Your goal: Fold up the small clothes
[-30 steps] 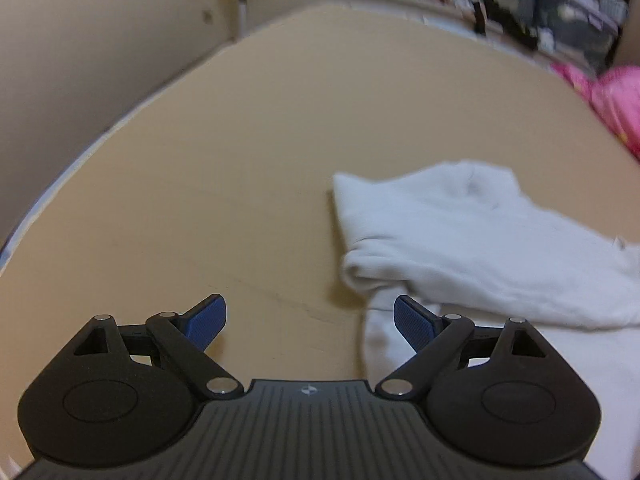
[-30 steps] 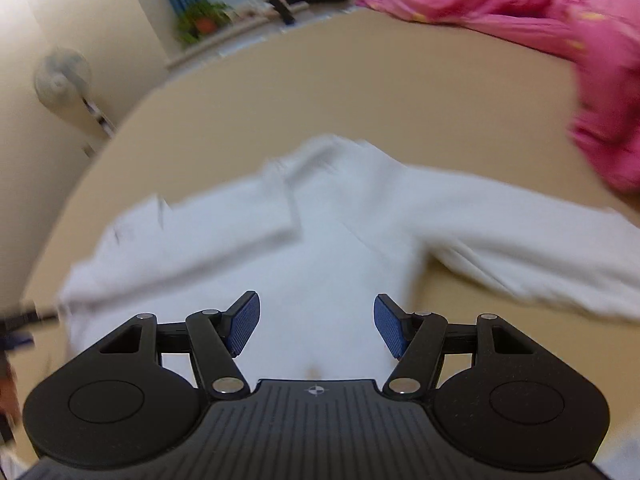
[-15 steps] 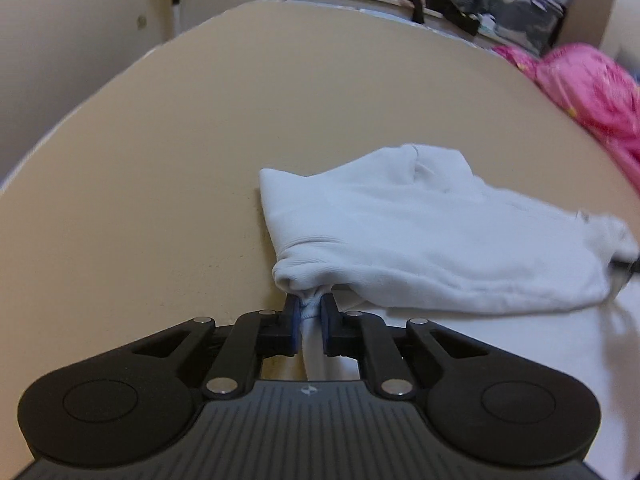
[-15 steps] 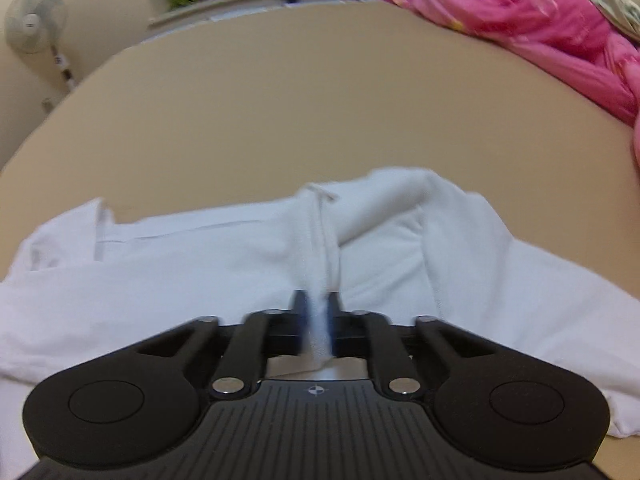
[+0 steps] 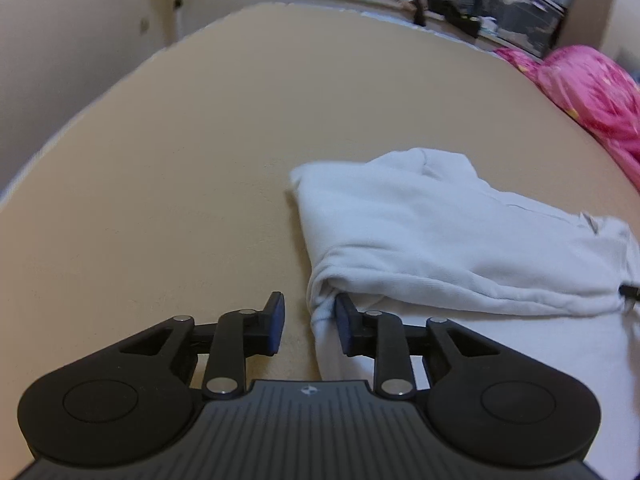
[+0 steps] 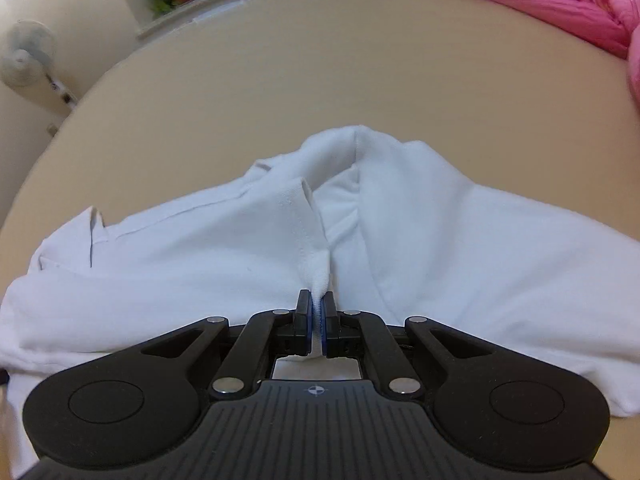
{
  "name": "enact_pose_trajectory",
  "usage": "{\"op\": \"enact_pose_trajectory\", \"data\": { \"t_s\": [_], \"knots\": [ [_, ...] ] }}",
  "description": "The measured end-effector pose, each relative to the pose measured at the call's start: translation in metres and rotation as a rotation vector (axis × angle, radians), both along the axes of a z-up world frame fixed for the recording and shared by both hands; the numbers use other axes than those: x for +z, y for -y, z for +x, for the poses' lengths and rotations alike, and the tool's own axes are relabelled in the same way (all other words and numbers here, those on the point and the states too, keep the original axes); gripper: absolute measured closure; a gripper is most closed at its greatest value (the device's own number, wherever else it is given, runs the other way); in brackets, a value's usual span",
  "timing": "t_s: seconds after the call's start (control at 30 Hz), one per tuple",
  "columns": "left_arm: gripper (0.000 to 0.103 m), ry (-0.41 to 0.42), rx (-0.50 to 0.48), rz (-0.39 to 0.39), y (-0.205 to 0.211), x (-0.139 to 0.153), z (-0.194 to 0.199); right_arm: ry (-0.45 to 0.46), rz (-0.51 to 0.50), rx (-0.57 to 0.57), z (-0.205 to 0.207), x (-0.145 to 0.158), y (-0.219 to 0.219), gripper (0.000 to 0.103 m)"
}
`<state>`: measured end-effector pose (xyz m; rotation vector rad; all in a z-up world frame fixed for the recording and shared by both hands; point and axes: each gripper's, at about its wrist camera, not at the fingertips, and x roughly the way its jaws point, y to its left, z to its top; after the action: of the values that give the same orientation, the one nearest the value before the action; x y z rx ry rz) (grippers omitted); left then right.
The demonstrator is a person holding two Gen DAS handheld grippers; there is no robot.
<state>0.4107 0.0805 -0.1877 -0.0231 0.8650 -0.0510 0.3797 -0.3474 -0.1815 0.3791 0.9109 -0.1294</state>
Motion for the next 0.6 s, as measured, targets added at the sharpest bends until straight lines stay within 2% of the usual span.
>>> {"op": "enact_pose_trajectory", "data": {
  "t_s": [0.13,0.17,0.2,0.23,0.37,0.43,0.53,0.6],
  "knots": [
    [0.072,0.091,-0.126,0.136,0.017,0.0,-0.001,0.025,0.02,-0.009,-0.003,0.001,0.0,0.099],
    [0.091,0.093,-0.153,0.153,0.02,-0.001,0.001,0.025,0.014,0.0,-0.003,0.001,-0.001,0.099],
    [0.097,0.078,-0.179,0.167,0.023,-0.003,0.004,0.023,0.01,0.006,-0.001,-0.001,-0.001,0.099],
    [0.098,0.062,-0.192,0.18,0.024,-0.004,0.005,0.022,0.006,0.011,-0.002,-0.001,-0.002,0.099],
    [0.099,0.097,-0.286,0.223,0.018,0.001,-0.015,0.014,0.006,0.017,-0.002,0.0,-0.004,0.099],
    [0.1,0.096,-0.318,0.271,0.013,-0.004,-0.027,0.011,0.009,0.014,0.0,-0.001,-0.001,0.099],
    [0.103,0.066,-0.321,0.356,0.011,-0.018,-0.03,0.013,0.006,0.013,0.003,-0.003,-0.001,0.099],
    [0.103,0.036,-0.319,0.35,0.005,-0.023,-0.031,0.014,0.001,0.013,0.004,-0.004,-0.002,0.099]
  ]
}}
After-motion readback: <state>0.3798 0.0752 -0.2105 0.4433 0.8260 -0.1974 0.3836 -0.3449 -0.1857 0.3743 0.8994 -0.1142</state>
